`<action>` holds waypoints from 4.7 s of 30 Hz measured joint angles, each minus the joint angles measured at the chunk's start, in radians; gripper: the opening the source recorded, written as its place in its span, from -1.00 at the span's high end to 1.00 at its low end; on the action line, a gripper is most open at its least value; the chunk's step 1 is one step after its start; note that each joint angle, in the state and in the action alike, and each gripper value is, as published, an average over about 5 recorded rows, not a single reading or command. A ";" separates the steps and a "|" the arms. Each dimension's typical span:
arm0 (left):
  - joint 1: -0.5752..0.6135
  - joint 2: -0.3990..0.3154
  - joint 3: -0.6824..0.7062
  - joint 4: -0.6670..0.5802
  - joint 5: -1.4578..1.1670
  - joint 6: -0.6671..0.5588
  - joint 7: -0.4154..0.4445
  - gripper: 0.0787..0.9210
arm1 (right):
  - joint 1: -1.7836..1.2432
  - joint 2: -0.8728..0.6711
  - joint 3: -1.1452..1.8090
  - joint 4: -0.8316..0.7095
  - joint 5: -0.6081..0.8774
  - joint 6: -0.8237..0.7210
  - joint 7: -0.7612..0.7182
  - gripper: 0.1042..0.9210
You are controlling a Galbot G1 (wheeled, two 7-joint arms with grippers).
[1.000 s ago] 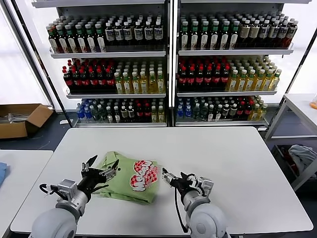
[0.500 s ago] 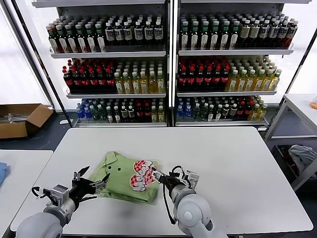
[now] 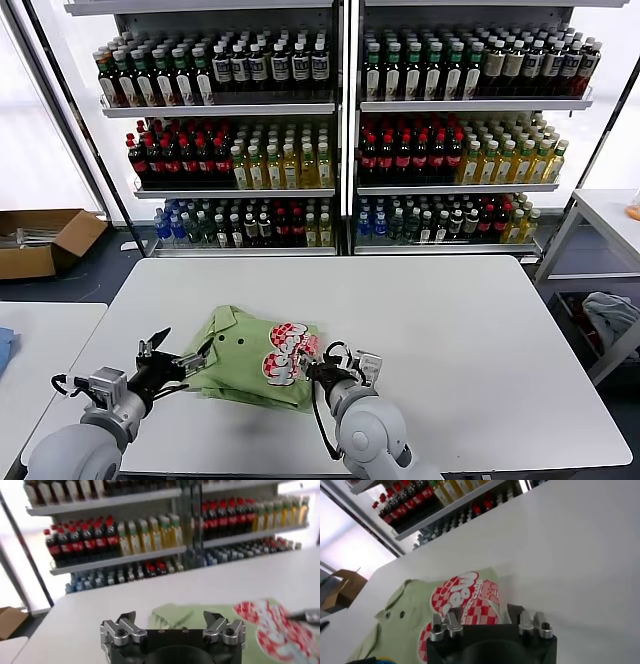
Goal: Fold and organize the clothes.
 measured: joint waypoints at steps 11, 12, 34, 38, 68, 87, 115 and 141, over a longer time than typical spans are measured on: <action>-0.001 -0.077 -0.011 -0.039 -0.047 -0.021 -0.058 -0.77 | -0.009 -0.001 -0.026 -0.008 -0.031 0.000 0.008 0.61; -0.001 -0.082 -0.011 -0.041 -0.049 -0.021 -0.060 -0.77 | -0.010 0.000 -0.027 -0.009 -0.034 0.000 0.008 0.67; -0.006 -0.161 0.015 -0.087 -0.067 -0.024 -0.095 -0.77 | 0.036 -0.227 0.057 0.033 -0.132 -0.005 -0.067 1.00; -0.005 -0.178 0.028 -0.097 -0.066 -0.019 -0.099 -0.77 | 0.033 -0.283 0.099 0.017 -0.191 -0.005 -0.105 0.96; 0.058 -0.247 0.067 -0.138 -0.017 -0.024 -0.093 -0.77 | -0.210 -0.243 0.120 0.231 -0.382 -0.004 -0.082 -0.76; 0.076 -0.255 0.072 -0.142 -0.017 -0.031 -0.085 -0.77 | -0.244 -0.217 0.113 0.192 -0.336 -0.003 -0.040 -0.76; 0.114 -0.282 0.062 -0.174 -0.002 -0.030 -0.086 -0.77 | -0.184 -0.219 0.044 0.250 -0.432 -0.003 -0.081 -0.76; 0.095 -0.279 0.067 -0.149 -0.003 -0.029 -0.086 -0.77 | -0.113 -0.176 -0.082 0.065 -0.519 -0.004 -0.113 -0.76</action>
